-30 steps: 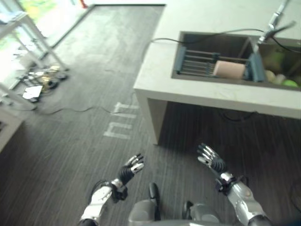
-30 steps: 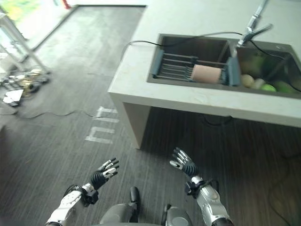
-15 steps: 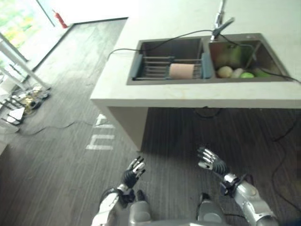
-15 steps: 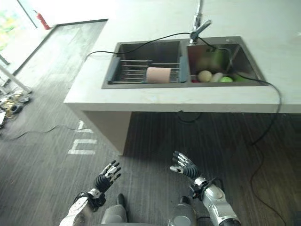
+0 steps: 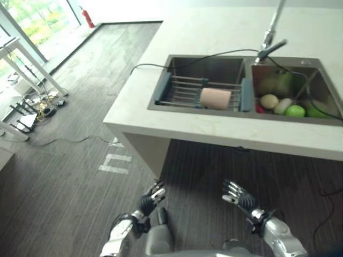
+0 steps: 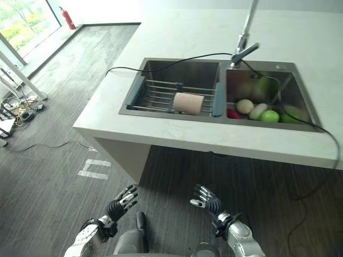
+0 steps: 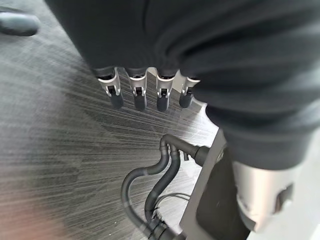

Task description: Place the dishes in the dishwasher.

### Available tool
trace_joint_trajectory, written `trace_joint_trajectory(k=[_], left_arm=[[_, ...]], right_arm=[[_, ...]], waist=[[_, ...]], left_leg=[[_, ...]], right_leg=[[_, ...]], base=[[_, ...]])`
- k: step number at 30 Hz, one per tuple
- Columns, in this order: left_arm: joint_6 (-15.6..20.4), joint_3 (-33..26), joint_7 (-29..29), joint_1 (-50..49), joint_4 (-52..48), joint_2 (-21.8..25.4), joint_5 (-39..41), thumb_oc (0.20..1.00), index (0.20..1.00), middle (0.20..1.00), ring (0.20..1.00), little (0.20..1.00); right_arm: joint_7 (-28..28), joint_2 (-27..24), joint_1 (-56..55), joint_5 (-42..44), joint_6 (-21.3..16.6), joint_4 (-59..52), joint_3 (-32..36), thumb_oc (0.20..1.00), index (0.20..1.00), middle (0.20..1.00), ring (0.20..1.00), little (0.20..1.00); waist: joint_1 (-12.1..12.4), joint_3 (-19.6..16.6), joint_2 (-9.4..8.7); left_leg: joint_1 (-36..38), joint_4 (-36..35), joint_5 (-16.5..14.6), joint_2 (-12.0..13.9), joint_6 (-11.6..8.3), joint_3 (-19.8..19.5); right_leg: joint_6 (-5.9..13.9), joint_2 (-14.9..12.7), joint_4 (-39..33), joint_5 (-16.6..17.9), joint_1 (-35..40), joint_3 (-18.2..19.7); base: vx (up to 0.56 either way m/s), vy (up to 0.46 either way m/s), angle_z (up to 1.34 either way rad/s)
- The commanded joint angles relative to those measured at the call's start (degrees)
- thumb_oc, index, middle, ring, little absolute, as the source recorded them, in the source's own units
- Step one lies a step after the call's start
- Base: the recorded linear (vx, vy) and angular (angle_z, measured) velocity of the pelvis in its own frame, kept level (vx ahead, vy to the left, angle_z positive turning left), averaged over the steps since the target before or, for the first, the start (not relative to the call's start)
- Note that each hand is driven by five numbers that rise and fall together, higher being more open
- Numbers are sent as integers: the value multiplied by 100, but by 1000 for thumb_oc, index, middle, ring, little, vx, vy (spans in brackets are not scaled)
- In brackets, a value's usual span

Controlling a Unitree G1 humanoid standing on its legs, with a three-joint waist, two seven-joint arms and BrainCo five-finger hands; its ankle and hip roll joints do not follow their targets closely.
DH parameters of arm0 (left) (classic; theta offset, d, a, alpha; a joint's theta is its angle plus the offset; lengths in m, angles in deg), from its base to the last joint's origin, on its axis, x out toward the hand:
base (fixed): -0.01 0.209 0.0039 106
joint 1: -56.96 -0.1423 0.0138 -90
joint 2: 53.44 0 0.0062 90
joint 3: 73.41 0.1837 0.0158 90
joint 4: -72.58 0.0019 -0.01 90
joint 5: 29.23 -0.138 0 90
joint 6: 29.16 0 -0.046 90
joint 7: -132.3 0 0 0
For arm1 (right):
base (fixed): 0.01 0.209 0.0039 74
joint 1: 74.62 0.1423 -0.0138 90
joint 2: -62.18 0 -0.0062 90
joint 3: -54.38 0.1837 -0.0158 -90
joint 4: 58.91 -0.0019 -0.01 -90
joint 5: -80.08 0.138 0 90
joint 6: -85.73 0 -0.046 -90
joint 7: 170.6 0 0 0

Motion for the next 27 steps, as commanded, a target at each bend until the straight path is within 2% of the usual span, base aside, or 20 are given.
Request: trace_joint_trajectory(k=[1,3,6,8,9,11,12,15,19,23,27], left_arm=[[-49,46,12,127,-442,226,-358,1000,1000,1000,1000,1000],[-114,59,21,97,-445,262,-444,1000,1000,1000,1000,1000],[-109,105,56,44,-425,329,-586,1000,1000,1000,1000,1000],[-96,130,173,-4,-428,384,-545,1000,1000,1000,1000,1000],[-104,131,210,-18,-455,413,-480,1000,1000,1000,1000,1000],[-132,54,173,18,-553,486,-383,1000,1000,1000,1000,1000],[-121,49,173,28,-561,500,-372,1000,1000,1000,1000,1000],[0,44,189,143,-502,522,-295,1000,1000,1000,1000,1000],[18,89,262,228,-383,439,-290,1000,1000,1000,1000,1000],[-71,133,193,73,-355,256,-489,1000,1000,1000,1000,1000],[-96,196,218,13,-404,236,-500,1000,1000,1000,1000,1000]], right_arm=[[58,64,156,214,-377,-233,250,1000,1000,1000,1000,1000],[-13,134,110,225,-408,-283,312,1000,1000,1000,1000,1000],[-87,193,59,246,-445,-391,313,1000,1000,1000,1000,1000],[-7,198,53,181,-401,-400,306,1000,1000,1000,1000,1000],[0,196,65,175,-372,-402,289,1000,1000,1000,1000,1000],[63,171,119,172,-349,-343,296,1000,1000,1000,1000,1000],[64,165,134,148,-351,-319,297,1000,1000,1000,1000,1000],[63,167,308,111,-272,-103,318,1000,1000,1000,1000,1000],[118,201,465,96,-236,333,263,1000,1000,1000,1000,1000],[14,168,440,179,-162,360,206,1000,1000,1000,1000,1000],[50,122,427,187,-130,337,203,1000,1000,1000,1000,1000]], waist=[[184,60,158],[209,16,139],[186,46,121],[160,97,151],[124,147,152],[53,241,97],[43,273,79],[-4,314,2],[79,201,-63],[49,35,-84],[1,-15,-53]], left_leg=[[94,140,-493,-19,44,-309],[77,178,-618,-197,244,-285],[223,132,-792,-419,531,-199],[399,18,-836,-461,584,-106],[465,-30,-855,-467,573,-84],[524,-102,-868,-470,496,-18],[559,-118,-889,-481,493,-15],[674,-328,-946,-473,455,56],[777,-392,-938,-303,323,251],[863,-290,-929,-141,154,270],[895,-281,-875,-20,48,319]], right_leg=[[-58,276,58,61,-189,170],[-27,274,385,54,-248,248],[58,201,1503,329,-689,341],[43,212,1796,481,-985,295],[33,277,1605,499,-1056,243],[76,263,624,707,-1099,186],[99,233,512,752,-1093,190],[273,74,-81,1190,-1246,252],[375,55,-568,1139,-946,10],[202,283,-876,996,-628,51],[110,391,-1015,949,-518,20]], base=[[248,386,20],[133,242,21],[86,259,1],[89,168,-26],[93,35,-45],[50,-51,-30],[-1,-74,-14],[22,-110,-2],[116,-232,16],[157,-226,5],[86,-144,-10]])
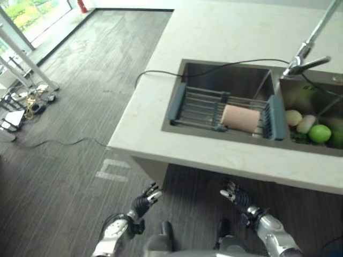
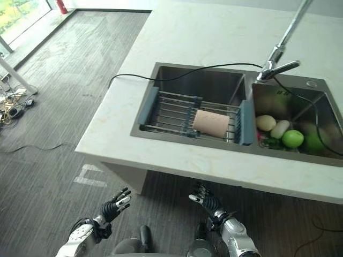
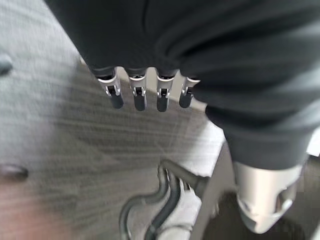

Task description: Place the dishes in the dishwasher.

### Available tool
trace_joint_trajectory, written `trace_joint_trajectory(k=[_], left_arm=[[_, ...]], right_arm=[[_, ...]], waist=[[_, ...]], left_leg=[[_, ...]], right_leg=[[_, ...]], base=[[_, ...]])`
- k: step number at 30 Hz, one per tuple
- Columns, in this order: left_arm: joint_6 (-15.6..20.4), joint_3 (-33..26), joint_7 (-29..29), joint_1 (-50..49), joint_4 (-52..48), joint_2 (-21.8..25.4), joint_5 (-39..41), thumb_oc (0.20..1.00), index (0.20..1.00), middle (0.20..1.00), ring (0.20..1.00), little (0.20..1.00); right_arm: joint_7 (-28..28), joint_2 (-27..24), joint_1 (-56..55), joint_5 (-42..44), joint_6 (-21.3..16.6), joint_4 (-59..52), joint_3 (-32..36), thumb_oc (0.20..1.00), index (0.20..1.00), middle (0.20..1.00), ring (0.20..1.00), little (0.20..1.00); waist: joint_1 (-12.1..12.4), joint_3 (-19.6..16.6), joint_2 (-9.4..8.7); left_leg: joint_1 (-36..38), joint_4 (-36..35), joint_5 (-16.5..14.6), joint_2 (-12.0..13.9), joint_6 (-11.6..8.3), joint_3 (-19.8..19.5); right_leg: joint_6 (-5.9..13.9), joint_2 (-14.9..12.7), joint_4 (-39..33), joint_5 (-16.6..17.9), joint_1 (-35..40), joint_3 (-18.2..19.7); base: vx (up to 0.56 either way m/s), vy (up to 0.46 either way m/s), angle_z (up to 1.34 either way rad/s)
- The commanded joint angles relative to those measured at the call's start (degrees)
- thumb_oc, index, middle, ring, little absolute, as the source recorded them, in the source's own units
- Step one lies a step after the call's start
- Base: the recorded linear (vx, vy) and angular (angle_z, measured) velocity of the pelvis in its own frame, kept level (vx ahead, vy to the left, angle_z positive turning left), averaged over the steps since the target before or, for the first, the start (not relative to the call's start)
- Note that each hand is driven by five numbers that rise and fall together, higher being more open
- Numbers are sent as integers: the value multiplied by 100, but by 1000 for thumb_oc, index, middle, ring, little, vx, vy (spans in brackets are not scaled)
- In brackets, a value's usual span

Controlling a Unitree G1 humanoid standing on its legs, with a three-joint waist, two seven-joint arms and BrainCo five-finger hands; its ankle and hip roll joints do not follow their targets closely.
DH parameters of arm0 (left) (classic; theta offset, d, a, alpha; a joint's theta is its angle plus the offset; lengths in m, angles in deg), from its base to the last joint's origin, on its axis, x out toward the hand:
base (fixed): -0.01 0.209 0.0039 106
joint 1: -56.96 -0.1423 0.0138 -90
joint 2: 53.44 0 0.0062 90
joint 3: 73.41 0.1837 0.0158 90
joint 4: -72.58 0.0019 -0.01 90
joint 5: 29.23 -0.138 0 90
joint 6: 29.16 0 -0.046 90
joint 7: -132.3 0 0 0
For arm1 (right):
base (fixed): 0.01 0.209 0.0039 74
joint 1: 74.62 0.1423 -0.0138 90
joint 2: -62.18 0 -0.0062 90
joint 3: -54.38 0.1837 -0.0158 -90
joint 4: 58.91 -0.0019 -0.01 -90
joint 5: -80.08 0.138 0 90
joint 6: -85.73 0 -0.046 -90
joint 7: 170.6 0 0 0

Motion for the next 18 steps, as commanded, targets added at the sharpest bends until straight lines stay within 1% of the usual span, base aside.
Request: trace_joint_trajectory(k=[1,2,4,5,7,8,10,11,12,13,14,15,16,17,18], left_arm=[[140,190,-43,238,-206,102,-114,1000,1000,1000,1000,1000],[141,210,-34,227,-180,79,-103,1000,1000,1000,1000,1000],[158,217,-37,225,-156,71,-109,1000,1000,1000,1000,1000],[182,232,-42,230,-118,69,-135,1000,1000,1000,1000,1000],[237,258,-49,277,-47,42,-253,1000,1000,1000,1000,1000],[261,262,-23,310,-2,26,-363,1000,1000,1000,1000,1000],[319,263,24,350,148,-18,-372,1000,1000,1000,1000,1000],[292,217,17,350,252,-44,-286,1000,1000,1000,1000,1000],[270,187,-7,344,287,-41,-265,1000,1000,1000,1000,1000],[254,146,-45,323,324,-47,-265,1000,1000,1000,1000,1000],[201,82,-100,280,401,-48,-287,1000,1000,1000,1000,1000],[203,33,-156,246,531,-60,-369,1000,1000,1000,1000,1000],[179,20,-178,247,609,-57,-407,1000,1000,1000,1000,1000],[215,12,-212,295,852,-90,-505,1000,1000,1000,1000,1000],[188,7,-198,347,1028,-133,-585,1000,1000,1000,1000,1000]], right_arm=[[70,-48,93,106,-87,-185,14,1000,1000,1000,1000,1000],[83,-61,77,87,-84,-186,21,1000,1000,1000,1000,1000],[79,-83,73,54,-115,-168,9,1000,1000,1000,1000,1000],[120,-145,88,50,-133,-116,20,1000,1000,1000,1000,1000],[130,-192,94,-58,-106,-92,44,1000,1000,1000,1000,1000],[136,-232,113,-114,-48,-68,50,1000,1000,1000,1000,1000],[131,-297,153,-169,73,23,32,1000,1000,1000,1000,1000],[91,-346,163,-220,145,146,9,1000,1000,1000,1000,1000],[61,-364,161,-247,158,217,16,1000,1000,1000,1000,1000],[58,-382,154,-278,154,316,39,1000,1000,1000,1000,1000],[88,-410,146,-330,122,562,76,1000,1000,1000,1000,1000],[121,-411,115,-330,30,788,116,1000,1000,1000,1000,1000],[134,-390,72,-354,-36,896,183,1000,1000,1000,1000,1000],[100,-377,37,-372,-86,1030,293,1000,1000,1000,1000,1000],[106,-374,35,-327,-188,1212,331,1000,1000,1000,1000,1000]], waist=[[-46,-128,3],[-81,-160,19],[-101,-178,28],[-141,-180,38],[-193,-180,25],[-211,-186,-3],[-193,-190,-63],[-151,-167,-82],[-136,-172,-86],[-116,-165,-68],[-72,-141,-13],[-45,-95,53],[-64,-50,71],[-109,-51,78],[-110,-73,97]], left_leg=[[-189,299,-375,-31,-23,69],[-174,316,-355,11,-85,78],[-173,336,-347,37,-123,70],[-208,442,-352,89,-179,48],[-261,664,-419,100,-210,40],[-339,891,-509,69,-202,18],[-564,1509,-724,-123,-146,-205],[-817,2006,-673,-205,-147,-432],[-937,2095,-568,-227,-154,-534],[-993,2041,-496,-223,-158,-605],[-1002,1683,-343,-176,-195,-675],[-1089,1341,-74,-49,-300,-647],[-1187,1336,145,117,-362,-590],[-1100,1050,86,249,-376,-392],[-1004,844,72,253,-383,-418]], right_leg=[[226,-298,728,-612,-226,54],[190,-245,622,-605,-171,47],[162,-202,558,-605,-147,53],[99,-122,521,-638,-137,104],[35,-60,509,-682,-133,161],[-3,-55,516,-696,-162,195],[-74,-55,529,-698,-209,295],[-150,-12,516,-708,-187,393],[-175,11,506,-705,-190,438],[-182,48,497,-707,-175,485],[-166,115,468,-721,-120,544],[-142,157,454,-764,-34,548],[-162,153,467,-804,29,533],[-106,62,466,-839,63,419],[-74,13,463,-826,52,362]], base=[[104,-160,-6],[115,-179,-2],[83,-160,-1],[67,-153,-5],[48,-146,-4],[24,-115,2],[54,-74,3],[94,-29,-9],[113,17,-41],[146,106,-70],[203,160,-78],[193,160,-55],[135,174,-27],[63,174,-7],[55,205,-2]])
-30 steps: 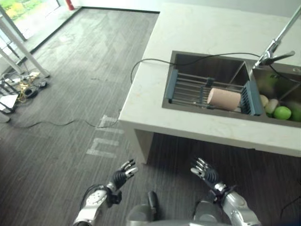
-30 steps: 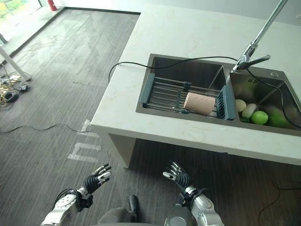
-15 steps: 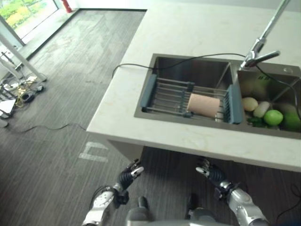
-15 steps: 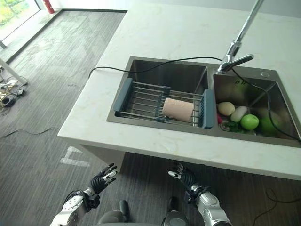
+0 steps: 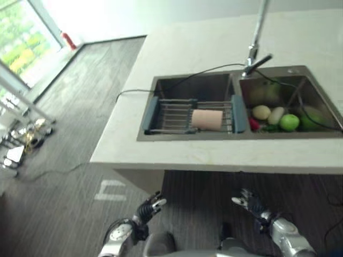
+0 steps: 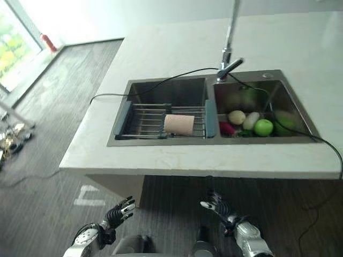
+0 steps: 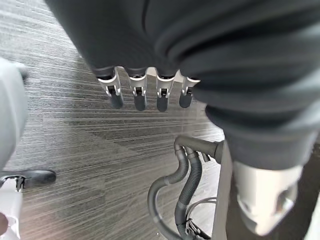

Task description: Place the dishes in the dishwasher.

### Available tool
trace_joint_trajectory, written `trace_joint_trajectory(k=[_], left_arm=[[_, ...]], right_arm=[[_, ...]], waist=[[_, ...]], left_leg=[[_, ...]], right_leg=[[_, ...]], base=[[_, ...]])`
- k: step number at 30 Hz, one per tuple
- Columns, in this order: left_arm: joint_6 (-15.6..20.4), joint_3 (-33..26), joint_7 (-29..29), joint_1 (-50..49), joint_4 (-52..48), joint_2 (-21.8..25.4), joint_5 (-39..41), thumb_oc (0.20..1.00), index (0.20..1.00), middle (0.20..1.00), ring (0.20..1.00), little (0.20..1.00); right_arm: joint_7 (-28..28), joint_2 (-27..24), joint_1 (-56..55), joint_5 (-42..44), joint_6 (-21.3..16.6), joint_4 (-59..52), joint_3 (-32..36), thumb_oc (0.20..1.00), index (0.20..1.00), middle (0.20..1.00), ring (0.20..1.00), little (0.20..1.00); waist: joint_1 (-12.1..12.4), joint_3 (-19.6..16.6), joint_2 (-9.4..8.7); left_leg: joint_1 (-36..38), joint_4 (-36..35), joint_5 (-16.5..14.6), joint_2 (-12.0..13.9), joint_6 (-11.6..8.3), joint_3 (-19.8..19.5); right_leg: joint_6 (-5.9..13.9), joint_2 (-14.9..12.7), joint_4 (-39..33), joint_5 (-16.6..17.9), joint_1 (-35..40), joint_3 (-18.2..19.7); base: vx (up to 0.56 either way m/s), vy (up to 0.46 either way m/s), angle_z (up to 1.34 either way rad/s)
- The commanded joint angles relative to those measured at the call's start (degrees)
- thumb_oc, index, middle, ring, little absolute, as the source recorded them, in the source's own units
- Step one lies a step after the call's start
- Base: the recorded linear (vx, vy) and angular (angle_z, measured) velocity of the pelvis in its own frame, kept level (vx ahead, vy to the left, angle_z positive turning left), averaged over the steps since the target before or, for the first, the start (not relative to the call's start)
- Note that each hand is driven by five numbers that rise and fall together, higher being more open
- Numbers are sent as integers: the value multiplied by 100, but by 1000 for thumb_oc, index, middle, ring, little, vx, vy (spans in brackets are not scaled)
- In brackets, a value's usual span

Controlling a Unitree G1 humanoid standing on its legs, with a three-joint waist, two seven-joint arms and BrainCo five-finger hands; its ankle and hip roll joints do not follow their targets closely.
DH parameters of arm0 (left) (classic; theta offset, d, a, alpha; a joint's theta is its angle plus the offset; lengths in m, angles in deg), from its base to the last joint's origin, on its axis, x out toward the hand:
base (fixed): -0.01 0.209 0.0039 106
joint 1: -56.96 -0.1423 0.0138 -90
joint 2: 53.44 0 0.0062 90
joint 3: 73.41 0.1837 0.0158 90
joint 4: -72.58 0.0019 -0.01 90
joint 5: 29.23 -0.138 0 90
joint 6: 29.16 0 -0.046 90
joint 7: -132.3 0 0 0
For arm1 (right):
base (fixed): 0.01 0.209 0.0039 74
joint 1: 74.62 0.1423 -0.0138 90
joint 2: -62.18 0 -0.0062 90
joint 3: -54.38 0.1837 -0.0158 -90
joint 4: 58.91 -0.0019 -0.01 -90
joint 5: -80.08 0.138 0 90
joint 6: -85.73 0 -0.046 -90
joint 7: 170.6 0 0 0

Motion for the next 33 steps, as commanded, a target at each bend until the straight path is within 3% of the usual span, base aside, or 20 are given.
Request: trace_joint_trajectory(k=[1,5,8,13,18,24,25,26,29,31,33], left_arm=[[135,-125,-71,96,-79,56,-447,1000,1000,1000,1000,1000],[178,-148,101,207,679,-93,-480,1000,1000,1000,1000,1000],[135,-181,99,165,783,-111,-415,1000,1000,1000,1000,1000],[438,-134,41,134,1211,-176,-499,1000,1000,1000,1000,1000],[225,-101,60,132,1297,-259,-203,1000,1000,1000,1000,1000],[-376,-351,450,18,1799,-368,494,1000,1000,1000,1000,1000],[-549,-584,598,-41,2035,-366,967,1000,1000,1000,1000,1000],[-768,-1125,759,-147,2252,-355,2077,1000,1000,1000,1000,1000],[-373,-1902,1036,-310,2192,-91,2590,1000,1000,1000,1000,1000],[102,-2676,1271,-463,1849,305,2988,1000,1000,1000,1000,1000],[186,-2983,1264,-504,1636,535,3120,1000,1000,1000,1000,1000]], right_arm=[[77,46,118,93,-459,-183,263,1000,1000,1000,1000,1000],[22,209,73,234,-902,223,503,1000,1000,1000,1000,1000],[68,236,51,149,-921,259,536,1000,1000,1000,1000,1000],[97,376,99,79,-1102,565,484,1000,1000,1000,1000,1000],[-16,424,169,77,-1100,697,480,1000,1000,1000,1000,1000],[-144,443,228,333,-1044,950,616,1000,1000,1000,1000,1000],[-126,425,262,420,-1052,1055,703,1000,1000,1000,1000,1000],[-359,384,267,329,-1167,1097,824,1000,1000,1000,1000,1000],[-278,279,176,317,-1183,1101,989,1000,1000,1000,1000,1000],[-179,130,11,296,-1157,1137,1224,1000,1000,1000,1000,1000],[-159,72,-46,290,-1164,1122,1279,1000,1000,1000,1000,1000]], waist=[[47,172,1],[-49,93,86],[-57,92,99],[-52,55,119],[-28,12,132],[23,-33,115],[34,-36,120],[39,-27,142],[29,-74,190],[15,-69,275],[16,-94,318]], left_leg=[[363,-380,-230,208,173,247],[788,-734,-325,155,211,303],[848,-760,-382,120,247,306],[969,-825,-510,53,332,383],[1013,-833,-568,17,372,407],[1067,-823,-621,-6,392,379],[1087,-840,-621,-12,384,367],[1159,-885,-622,-14,365,375],[1144,-913,-617,-27,359,405],[1138,-903,-613,-64,365,393],[1069,-881,-596,-75,368,384]], right_leg=[[291,106,394,-522,305,-196],[349,5,535,-575,268,-265],[372,-34,564,-570,253,-260],[428,-80,555,-559,262,-277],[420,-74,515,-564,298,-284],[402,-59,461,-578,378,-311],[388,-54,440,-580,392,-316],[380,-55,393,-590,452,-325],[366,-80,360,-593,419,-329],[371,-114,365,-606,403,-301],[370,-124,373,-600,347,-293]], base=[[49,163,-19],[75,103,-38],[32,44,-7],[40,0,10],[37,-24,-1],[45,-48,-1],[84,-22,3],[79,6,1],[39,56,-2],[7,88,1],[-12,53,1]])
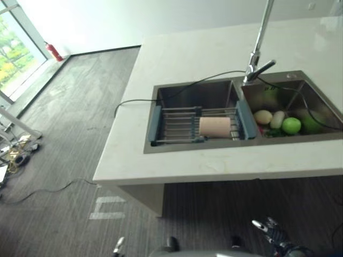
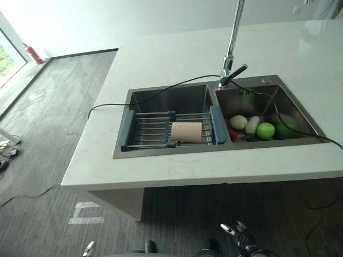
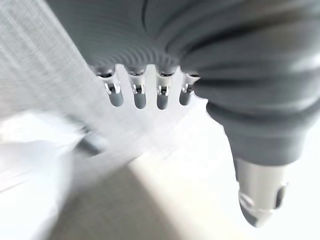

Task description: Place the dishes in the dishwasher.

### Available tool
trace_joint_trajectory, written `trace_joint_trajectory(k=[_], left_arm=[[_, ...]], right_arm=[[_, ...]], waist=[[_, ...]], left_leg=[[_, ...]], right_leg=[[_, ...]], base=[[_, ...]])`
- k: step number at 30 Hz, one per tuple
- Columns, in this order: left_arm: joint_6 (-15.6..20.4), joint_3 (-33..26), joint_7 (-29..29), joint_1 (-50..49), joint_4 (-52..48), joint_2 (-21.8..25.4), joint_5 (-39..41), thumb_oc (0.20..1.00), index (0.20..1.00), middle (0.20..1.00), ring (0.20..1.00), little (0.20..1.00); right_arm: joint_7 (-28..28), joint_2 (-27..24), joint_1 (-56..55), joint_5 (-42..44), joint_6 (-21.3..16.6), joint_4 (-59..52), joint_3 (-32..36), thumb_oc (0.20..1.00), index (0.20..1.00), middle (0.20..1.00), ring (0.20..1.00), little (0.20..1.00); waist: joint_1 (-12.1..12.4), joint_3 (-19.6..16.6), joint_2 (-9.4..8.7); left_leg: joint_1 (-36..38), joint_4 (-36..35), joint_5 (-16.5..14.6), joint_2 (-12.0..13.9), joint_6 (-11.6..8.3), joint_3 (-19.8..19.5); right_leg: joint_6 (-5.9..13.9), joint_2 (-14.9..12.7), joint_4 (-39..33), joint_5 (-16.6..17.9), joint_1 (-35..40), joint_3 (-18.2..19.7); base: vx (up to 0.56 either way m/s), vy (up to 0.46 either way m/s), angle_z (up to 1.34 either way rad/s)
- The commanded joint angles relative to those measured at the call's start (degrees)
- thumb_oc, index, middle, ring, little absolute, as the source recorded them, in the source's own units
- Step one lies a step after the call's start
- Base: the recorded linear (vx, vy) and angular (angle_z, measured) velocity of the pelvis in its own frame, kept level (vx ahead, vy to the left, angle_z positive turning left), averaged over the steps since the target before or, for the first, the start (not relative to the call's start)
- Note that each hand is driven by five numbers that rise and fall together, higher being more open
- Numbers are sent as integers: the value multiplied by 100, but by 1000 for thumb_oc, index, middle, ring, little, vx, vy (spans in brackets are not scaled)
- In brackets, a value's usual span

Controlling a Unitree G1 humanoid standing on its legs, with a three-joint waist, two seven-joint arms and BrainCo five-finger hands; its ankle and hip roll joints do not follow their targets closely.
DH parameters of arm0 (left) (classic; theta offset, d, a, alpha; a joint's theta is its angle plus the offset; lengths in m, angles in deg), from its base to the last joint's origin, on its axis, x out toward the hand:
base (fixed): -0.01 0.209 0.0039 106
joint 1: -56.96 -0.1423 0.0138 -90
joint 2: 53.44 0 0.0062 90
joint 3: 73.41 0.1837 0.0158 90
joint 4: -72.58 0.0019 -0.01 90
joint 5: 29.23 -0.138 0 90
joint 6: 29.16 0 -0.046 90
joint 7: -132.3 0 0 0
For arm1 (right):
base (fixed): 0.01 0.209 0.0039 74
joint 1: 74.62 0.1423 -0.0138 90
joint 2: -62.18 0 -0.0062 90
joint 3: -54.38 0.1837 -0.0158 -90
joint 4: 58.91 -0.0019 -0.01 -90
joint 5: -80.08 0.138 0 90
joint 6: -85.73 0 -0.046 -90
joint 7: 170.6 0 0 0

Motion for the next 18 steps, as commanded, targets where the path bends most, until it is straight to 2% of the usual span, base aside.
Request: trace_joint_trajectory(k=[1,3,6,8,9,13,15,18], left_arm=[[676,-278,25,409,-340,722,130,1000,1000,1000,1000,1000],[595,-1075,298,575,-975,1894,-353,1000,1000,1000,1000,1000],[403,-1988,474,1058,-1248,4028,-1364,1000,1000,1000,1000,1000],[648,-2114,641,1296,-1448,4926,-2118,1000,1000,1000,1000,1000],[734,-2035,549,1494,-1661,5439,-2447,1000,1000,1000,1000,1000],[775,-1283,438,2446,-2688,6132,-2851,1000,1000,1000,1000,1000],[828,-818,328,2993,-3073,6251,-2846,1000,1000,1000,1000,1000],[737,323,272,4173,-3859,6248,-3048,1000,1000,1000,1000,1000]], right_arm=[[79,37,336,205,-201,-21,50,1000,1000,1000,1000,1000],[-67,20,207,181,-158,-204,-82,1000,1000,1000,1000,1000],[-265,66,193,302,78,-443,-429,1000,1000,1000,1000,1000],[-286,55,148,389,209,-549,-546,1000,1000,1000,1000,1000],[-292,53,105,376,262,-608,-587,1000,1000,1000,1000,1000],[-275,78,80,421,287,-566,-662,1000,1000,1000,1000,1000],[-249,87,102,446,280,-495,-688,1000,1000,1000,1000,1000],[-155,128,137,503,280,-358,-708,1000,1000,1000,1000,1000]], waist=[[68,218,-207],[97,177,-68],[131,111,36],[112,67,63],[74,45,74],[-3,-8,51],[-41,-49,43],[-159,-88,12]], left_leg=[[18,276,-343,14,-150,86],[-128,353,-323,-14,-138,61],[-142,354,-319,-42,-123,56],[-98,350,-322,-48,-133,79],[-62,352,-333,-56,-133,109],[12,351,-367,-81,-136,162],[23,327,-360,-89,-135,187],[131,247,-361,-82,-132,271]], right_leg=[[-102,-38,511,-741,-56,41],[-75,-71,585,-745,-178,63],[-54,-46,567,-729,-164,63],[-28,-19,533,-702,-115,84],[-10,-3,517,-684,-88,109],[16,33,455,-662,-3,150],[27,54,418,-633,-2,187],[64,90,362,-600,50,252]], base=[[-27,80,-1],[-53,53,-1],[-14,-71,1],[49,-88,3],[49,-58,-2],[42,-65,0],[29,-66,-4],[60,-103,-5]])
